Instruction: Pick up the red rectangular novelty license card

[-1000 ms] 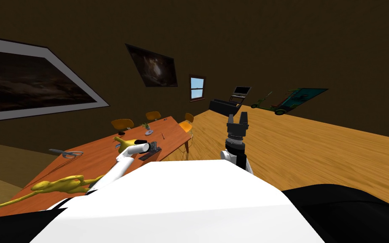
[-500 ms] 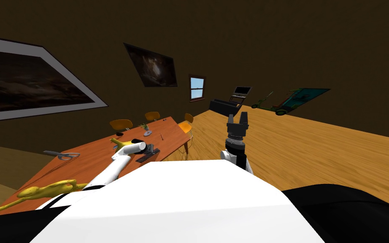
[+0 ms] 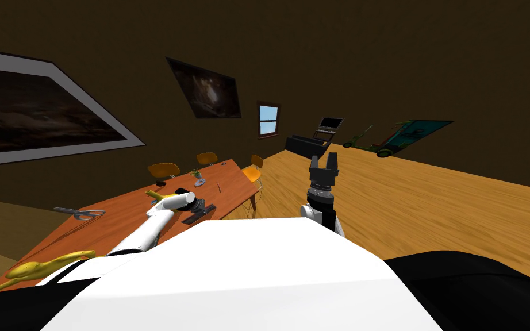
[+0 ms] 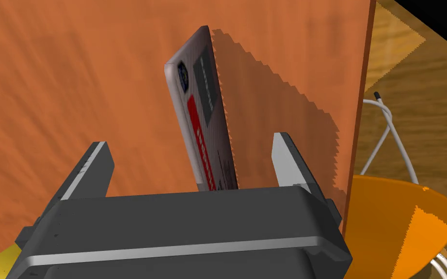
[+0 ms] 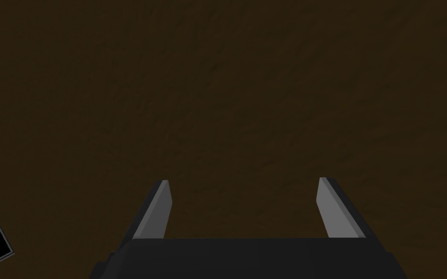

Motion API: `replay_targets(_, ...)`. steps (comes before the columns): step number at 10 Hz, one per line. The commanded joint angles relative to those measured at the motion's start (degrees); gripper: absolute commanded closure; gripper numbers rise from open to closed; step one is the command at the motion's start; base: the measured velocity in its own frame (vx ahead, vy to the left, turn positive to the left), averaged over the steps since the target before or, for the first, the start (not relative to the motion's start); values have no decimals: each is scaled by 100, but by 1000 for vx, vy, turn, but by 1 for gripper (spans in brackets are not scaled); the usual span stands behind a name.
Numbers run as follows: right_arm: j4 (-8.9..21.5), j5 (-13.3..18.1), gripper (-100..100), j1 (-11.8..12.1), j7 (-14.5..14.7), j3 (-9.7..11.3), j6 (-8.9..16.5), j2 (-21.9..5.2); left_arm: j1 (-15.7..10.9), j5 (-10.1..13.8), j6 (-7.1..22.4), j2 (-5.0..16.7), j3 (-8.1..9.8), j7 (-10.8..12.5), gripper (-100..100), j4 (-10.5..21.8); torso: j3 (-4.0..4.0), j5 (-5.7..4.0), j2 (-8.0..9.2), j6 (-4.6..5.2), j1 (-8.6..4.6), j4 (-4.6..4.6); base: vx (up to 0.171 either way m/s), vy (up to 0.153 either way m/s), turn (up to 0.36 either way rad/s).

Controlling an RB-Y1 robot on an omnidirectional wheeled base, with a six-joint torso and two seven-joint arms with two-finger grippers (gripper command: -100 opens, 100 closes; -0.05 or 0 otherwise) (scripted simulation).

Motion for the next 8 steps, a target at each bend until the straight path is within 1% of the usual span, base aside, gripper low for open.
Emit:
replay_targets(1, 0, 0, 0, 0, 0, 0, 0, 0, -90, 118, 280, 131, 17, 40, -100, 213, 0, 0, 0, 0, 0, 0, 41, -25, 9)
replay_targets(4, 0, 0, 0, 0, 0, 0, 0, 0, -247, 349, 796, 436, 53, 150, -100, 568, -5, -1, -9, 1, -5, -2, 55, -36, 11)
replay_targets(5, 0, 0, 0, 0, 0, 0, 0, 0, -247, 349, 817, 436, 53, 150, -100, 568, -4, -1, -7, 0, -2, -2, 27, -16, 5)
replay_targets(8, 0, 0, 0, 0, 0, 0, 0, 0, -337, 487, 1134, 648, 74, 214, -100, 760, 3, 1, 5, 0, 5, 1, 23, -11, 4)
